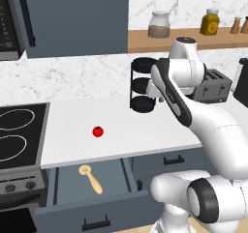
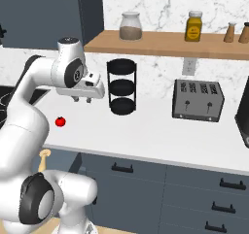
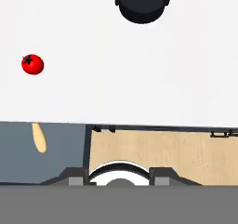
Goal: Pick the pizza cutter from the drawer and place it on the counter.
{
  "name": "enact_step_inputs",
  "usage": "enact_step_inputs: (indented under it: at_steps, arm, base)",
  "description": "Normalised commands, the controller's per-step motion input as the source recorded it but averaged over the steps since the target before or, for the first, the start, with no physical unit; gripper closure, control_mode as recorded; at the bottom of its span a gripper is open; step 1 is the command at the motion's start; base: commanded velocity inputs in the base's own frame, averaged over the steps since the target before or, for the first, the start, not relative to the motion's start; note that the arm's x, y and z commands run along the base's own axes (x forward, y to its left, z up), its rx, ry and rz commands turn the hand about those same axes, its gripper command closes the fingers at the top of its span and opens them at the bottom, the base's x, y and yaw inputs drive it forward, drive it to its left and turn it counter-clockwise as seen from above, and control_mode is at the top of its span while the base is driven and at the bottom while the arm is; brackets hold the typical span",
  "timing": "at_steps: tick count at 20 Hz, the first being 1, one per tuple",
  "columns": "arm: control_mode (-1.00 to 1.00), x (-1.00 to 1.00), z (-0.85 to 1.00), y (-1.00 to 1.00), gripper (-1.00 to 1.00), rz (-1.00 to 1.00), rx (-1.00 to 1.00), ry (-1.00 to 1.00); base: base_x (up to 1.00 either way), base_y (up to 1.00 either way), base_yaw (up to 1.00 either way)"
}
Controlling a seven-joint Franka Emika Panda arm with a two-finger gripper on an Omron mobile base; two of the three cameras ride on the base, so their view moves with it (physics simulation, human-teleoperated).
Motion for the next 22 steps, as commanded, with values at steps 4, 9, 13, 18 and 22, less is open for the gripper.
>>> enact_step_inputs:
  at_steps: [4, 9, 13, 18, 22]
  arm:
    - [-1.0, -0.5, -0.12, -0.12, -1.0, 0.0, 0.01, 0.02]
    - [-1.0, -0.87, -0.31, -0.01, -1.0, 0.0, 0.0, 0.05]
    - [-1.0, -0.54, -0.3, 0.01, -1.0, 0.04, -0.02, 0.14]
    - [-1.0, -0.12, -0.05, 0.0, -1.0, 0.03, 0.0, 0.05]
    - [-1.0, -0.08, 0.0, 0.0, -1.0, 0.0, 0.0, 0.0]
  base:
    - [0.0, 0.0, 0.0]
    - [0.0, 0.0, 0.0]
    - [0.0, 0.0, 0.0]
    - [0.0, 0.0, 0.0]
    - [0.0, 0.0, 0.0]
